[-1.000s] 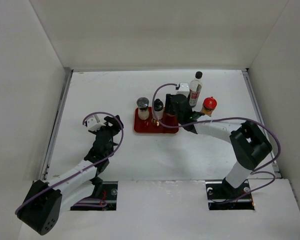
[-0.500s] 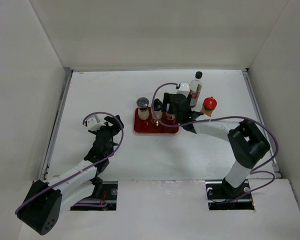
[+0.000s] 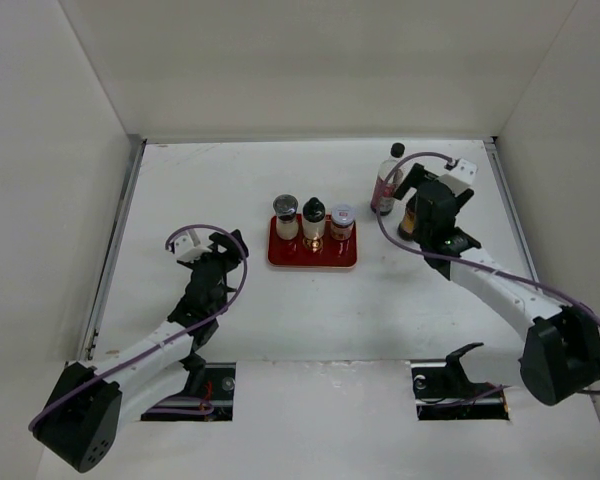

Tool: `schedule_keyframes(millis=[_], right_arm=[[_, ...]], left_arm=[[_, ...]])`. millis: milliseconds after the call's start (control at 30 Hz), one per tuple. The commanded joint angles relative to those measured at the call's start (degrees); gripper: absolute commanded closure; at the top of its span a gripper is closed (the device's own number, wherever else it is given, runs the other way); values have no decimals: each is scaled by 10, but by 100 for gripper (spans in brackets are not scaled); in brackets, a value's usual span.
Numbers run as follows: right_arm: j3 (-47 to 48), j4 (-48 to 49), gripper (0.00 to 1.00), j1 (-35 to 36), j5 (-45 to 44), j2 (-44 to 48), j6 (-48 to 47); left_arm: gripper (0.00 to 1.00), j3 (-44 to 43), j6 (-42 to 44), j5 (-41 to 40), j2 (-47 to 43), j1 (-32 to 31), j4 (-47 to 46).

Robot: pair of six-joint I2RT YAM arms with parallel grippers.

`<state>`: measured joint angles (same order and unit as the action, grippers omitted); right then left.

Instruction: Organize the condiment bottles

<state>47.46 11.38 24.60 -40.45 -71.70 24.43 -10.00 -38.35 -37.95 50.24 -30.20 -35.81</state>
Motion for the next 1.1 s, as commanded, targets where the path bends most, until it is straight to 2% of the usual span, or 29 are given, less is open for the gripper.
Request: schedule_keyframes(millis=[0, 167, 533, 567, 633, 667, 733, 900, 1067], right_arm=[[0, -45, 0, -38, -29, -18, -2], [26, -71, 0, -60, 55, -58, -16], [47, -54, 0, -84, 109, -156, 0], [50, -54, 2, -84, 109, -164, 2], [48, -47, 19, -81, 100, -165, 5], [42, -40, 23, -81, 90, -158, 6], [24, -19, 41, -73, 55, -130, -1], [-25, -16, 47, -19, 10, -31, -18], [-55, -75, 48, 107, 12, 83, -23]], left_arm=[[32, -5, -1, 3, -22, -4, -28], [31, -5, -1, 4, -18, -1, -28], [31, -7, -1, 2, 0, -3, -32], [31, -7, -1, 4, 3, -1, -32], [31, -8, -1, 4, -1, -3, -31], [31, -7, -1, 4, -3, -4, -32], [31, -6, -1, 2, -3, -3, -32], [31, -5, -1, 3, -14, -3, -29], [31, -5, -1, 5, -11, -1, -30]])
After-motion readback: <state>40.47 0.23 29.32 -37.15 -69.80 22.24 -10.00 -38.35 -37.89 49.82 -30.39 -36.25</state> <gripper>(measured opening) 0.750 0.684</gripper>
